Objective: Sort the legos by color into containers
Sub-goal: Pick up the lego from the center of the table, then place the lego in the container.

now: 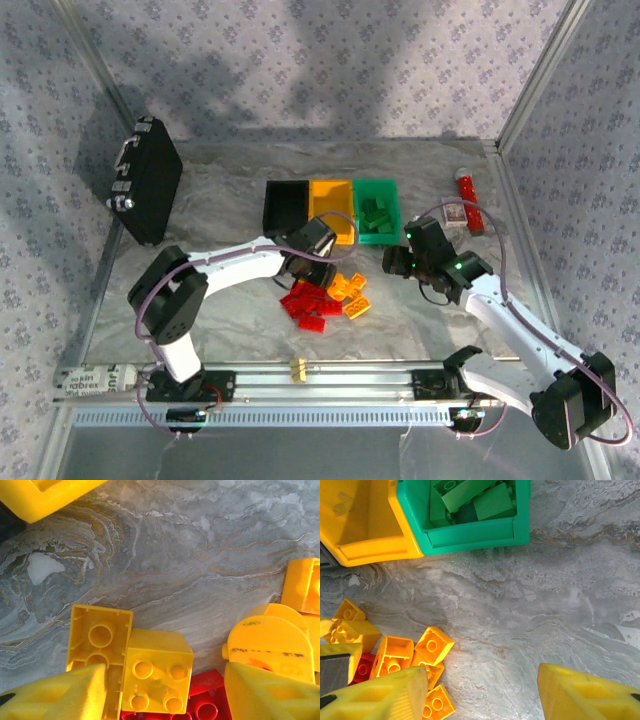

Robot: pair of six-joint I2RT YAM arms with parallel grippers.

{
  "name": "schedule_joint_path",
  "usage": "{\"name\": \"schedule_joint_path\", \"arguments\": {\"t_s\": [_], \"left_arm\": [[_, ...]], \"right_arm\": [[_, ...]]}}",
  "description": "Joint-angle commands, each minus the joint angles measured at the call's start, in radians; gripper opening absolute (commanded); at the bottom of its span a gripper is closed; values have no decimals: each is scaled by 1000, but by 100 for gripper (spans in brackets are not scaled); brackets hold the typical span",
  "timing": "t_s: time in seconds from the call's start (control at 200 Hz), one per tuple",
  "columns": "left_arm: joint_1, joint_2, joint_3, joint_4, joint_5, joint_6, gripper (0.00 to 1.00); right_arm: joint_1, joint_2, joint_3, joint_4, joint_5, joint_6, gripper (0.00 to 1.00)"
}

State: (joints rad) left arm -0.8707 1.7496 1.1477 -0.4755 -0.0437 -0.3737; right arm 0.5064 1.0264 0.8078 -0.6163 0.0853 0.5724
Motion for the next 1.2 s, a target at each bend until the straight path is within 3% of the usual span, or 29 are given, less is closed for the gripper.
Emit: {"name": "schedule_joint_path", "arguments": {"t_s": [0.0, 0.28, 0.5, 0.8, 1.194], "left_arm": [[1, 22, 33, -18, 16, 18, 61], [0, 58, 47, -35, 21, 16, 49], [-1, 27, 65, -55, -8, 19, 32], [5, -21, 176, -104, -51, 59, 32], [33, 104, 477, -197, -45, 126, 31]], "right_arm": [[-6, -11, -10, 10, -5, 18, 62], [-11, -18, -22, 8, -4, 22, 61], [-18, -28, -29, 10, -9, 23, 61], [-25, -39, -36, 10, -12, 26, 61], [-36, -87, -47, -23, -7, 23, 61]]}}
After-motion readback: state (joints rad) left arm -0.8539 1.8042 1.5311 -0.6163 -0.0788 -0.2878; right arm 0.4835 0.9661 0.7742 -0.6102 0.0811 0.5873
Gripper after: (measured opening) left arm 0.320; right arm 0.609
